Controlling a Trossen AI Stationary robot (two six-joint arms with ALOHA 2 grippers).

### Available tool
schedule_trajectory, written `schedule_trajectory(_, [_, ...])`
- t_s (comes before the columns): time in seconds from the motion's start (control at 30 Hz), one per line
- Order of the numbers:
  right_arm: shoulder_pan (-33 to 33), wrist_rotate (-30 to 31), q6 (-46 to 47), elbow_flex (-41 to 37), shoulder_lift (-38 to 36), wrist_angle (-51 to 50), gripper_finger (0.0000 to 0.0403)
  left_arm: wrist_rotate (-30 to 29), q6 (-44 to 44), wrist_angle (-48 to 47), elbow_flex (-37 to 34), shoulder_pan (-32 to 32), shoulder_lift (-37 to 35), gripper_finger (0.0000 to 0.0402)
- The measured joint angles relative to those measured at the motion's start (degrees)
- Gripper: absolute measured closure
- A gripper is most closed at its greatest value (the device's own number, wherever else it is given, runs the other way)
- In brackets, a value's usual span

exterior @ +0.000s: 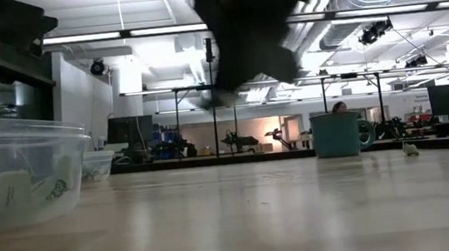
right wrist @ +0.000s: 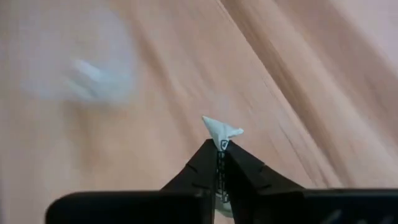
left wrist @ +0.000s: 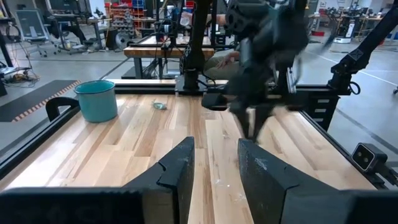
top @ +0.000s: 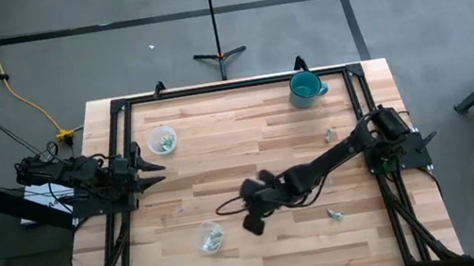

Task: Pick and place Stevia / Truvia into bins
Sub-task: Put the stevia packet into the bottom transparent container

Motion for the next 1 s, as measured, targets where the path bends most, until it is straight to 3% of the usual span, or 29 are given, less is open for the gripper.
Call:
schedule_trajectory(0.2, [0.8,0.4,-21.5,1.2,0.0,24.2,0.0396,0.0,0.0,0.0,0.0,0.0,0.0,0.0245])
schedule_trajectory(0.33, [0.6,0.3,-27.2,1.2,0.6,30.1,0.0396,0.3,0.0,0.0,0.0,0.0,0.0,0.0245])
schedule_trajectory(0.43, [0.1,-3.5,-28.9,1.2,3.1,35.2,0.0399,0.3,-0.2,-0.2,0.0,0.0,0.0,0.0245])
schedule_trajectory(0.8, [-0.8,-13.5,-29.9,8.7,12.0,35.1,0.0398,0.2,-1.1,-0.4,0.0,0.0,0.0,0.0245])
schedule_trajectory(1.0, [-1.0,-18.5,-30.1,15.2,16.6,29.9,0.039,0.1,-1.1,-0.3,0.0,0.0,0.0,0.0245])
